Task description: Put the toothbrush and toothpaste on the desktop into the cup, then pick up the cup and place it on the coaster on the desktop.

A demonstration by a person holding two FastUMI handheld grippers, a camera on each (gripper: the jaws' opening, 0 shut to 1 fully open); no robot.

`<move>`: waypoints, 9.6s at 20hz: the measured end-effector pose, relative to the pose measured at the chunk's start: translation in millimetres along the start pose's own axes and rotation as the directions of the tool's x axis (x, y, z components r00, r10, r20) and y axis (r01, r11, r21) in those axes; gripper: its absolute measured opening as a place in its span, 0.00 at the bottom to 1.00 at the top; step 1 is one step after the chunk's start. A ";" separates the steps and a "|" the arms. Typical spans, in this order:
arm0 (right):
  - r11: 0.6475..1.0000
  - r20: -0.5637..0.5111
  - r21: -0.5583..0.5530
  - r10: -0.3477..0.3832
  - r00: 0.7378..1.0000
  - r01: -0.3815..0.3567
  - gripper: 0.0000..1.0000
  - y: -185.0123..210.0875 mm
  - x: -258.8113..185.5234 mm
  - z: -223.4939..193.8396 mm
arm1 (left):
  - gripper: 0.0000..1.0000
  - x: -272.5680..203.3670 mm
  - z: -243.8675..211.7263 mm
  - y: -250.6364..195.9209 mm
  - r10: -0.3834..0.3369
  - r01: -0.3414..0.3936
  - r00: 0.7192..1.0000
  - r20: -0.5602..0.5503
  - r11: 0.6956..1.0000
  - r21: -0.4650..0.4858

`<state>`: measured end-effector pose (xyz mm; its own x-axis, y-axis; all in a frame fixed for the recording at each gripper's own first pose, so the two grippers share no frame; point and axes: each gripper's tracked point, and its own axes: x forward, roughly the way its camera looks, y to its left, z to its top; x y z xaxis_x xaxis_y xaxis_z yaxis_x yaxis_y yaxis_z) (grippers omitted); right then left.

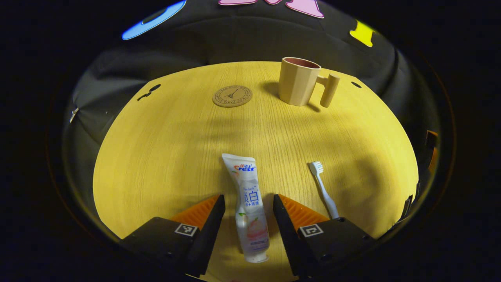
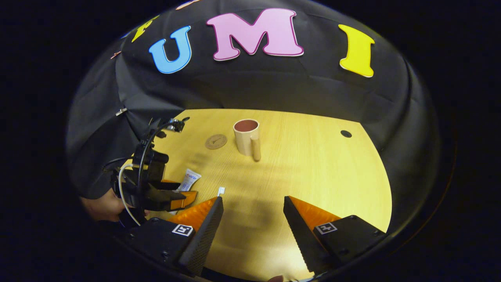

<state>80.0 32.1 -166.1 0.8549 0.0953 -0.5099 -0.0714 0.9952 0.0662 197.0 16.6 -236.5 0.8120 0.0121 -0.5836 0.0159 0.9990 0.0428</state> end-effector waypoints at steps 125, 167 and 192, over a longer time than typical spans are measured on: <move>0.921 0.565 0.240 0.124 0.816 -0.306 0.08 -30.9 162.0 240.6 | 0.60 -14.7 265.9 -62.0 -0.168 0.409 0.553 0.816 0.908 -0.089; 0.938 0.014 -0.174 0.308 0.951 -0.301 0.54 4.6 140.9 109.2 | 0.60 -35.4 156.1 7.6 -0.038 0.364 0.658 0.752 0.890 -0.274; 0.895 -0.499 -0.367 0.042 0.866 -0.255 0.62 1.5 227.3 56.8 | 0.60 -28.6 130.2 39.2 0.017 0.347 0.684 0.729 0.872 -0.346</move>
<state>303.4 54.1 -233.1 0.4806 0.1346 -0.8665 -0.4706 0.8734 -0.1254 250.3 49.7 -112.5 0.9813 -0.0071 0.1926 0.0940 0.8902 -0.4457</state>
